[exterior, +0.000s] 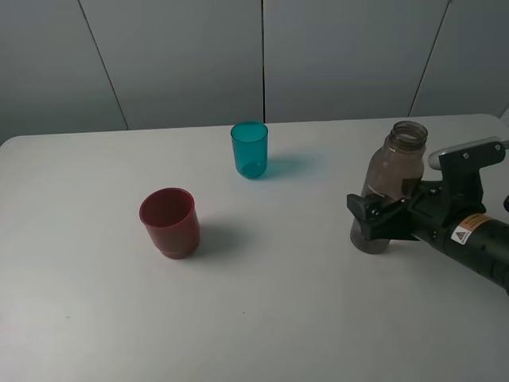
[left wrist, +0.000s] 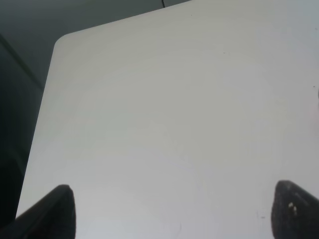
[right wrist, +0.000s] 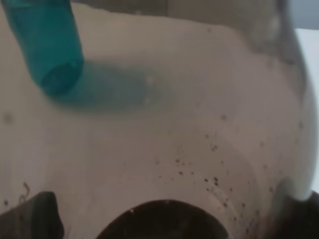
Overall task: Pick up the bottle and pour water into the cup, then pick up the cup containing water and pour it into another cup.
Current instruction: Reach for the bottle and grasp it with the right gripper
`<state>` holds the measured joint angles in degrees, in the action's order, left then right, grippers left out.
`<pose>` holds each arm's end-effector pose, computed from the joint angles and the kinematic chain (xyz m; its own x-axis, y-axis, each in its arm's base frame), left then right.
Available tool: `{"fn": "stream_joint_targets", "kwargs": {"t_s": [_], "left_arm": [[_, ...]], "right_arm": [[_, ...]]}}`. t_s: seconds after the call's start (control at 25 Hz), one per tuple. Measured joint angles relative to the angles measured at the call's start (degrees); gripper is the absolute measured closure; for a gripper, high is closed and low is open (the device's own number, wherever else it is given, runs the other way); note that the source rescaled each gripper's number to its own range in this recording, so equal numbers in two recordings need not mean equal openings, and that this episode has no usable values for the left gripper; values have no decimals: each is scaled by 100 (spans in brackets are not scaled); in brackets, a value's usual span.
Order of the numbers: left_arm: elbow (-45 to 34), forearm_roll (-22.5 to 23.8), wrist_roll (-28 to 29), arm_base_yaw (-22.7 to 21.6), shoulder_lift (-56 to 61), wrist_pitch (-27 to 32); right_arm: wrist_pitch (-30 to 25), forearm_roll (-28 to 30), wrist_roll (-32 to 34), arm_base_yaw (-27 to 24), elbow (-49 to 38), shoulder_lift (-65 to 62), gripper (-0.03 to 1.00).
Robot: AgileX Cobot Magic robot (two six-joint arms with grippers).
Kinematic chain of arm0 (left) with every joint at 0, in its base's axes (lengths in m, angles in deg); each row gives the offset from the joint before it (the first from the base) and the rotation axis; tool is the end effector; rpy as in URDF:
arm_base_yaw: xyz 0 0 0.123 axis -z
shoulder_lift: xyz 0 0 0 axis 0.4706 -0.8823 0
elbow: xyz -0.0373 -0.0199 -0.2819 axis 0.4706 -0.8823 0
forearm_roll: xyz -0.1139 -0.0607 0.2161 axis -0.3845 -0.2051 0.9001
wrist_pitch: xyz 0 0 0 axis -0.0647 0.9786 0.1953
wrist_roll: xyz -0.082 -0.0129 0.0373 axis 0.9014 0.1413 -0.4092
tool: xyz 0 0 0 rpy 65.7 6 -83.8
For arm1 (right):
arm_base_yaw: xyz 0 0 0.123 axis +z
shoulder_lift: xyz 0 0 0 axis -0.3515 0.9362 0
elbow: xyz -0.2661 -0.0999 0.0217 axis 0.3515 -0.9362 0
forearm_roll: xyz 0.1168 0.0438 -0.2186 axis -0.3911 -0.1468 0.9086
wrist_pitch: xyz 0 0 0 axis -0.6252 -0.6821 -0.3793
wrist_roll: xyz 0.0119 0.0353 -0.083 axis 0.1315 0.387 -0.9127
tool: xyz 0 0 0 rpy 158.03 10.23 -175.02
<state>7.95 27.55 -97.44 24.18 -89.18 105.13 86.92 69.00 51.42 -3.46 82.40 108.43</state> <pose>-0.0088 0.0007 0.2781 -0.4828 0.2033 -0.8518 0.0343 0.9763 0.2136 0.1981 0.0667 0.0964 -0.4149 -0.0857 -0.9058 -0.3295 0.9421 0.0618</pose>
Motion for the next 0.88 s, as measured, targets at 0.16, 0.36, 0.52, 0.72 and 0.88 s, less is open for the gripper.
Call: {"fn": "stream_joint_targets", "kwargs": {"t_s": [0.16,0.36,0.52,0.72,0.88], "left_arm": [[0,0,0,0,0,0],[0,0,0,0,0,0],[0,0,0,0,0,0],[0,0,0,0,0,0],[0,0,0,0,0,0]], "right_arm": [[36,0,0,0,0,0,-3],[36,0,0,0,37,0,-3],[36,0,0,0,103,3,-3],[36,10,10,0,114,191,-3],[168,118,107,0,114,406,-3]]}}
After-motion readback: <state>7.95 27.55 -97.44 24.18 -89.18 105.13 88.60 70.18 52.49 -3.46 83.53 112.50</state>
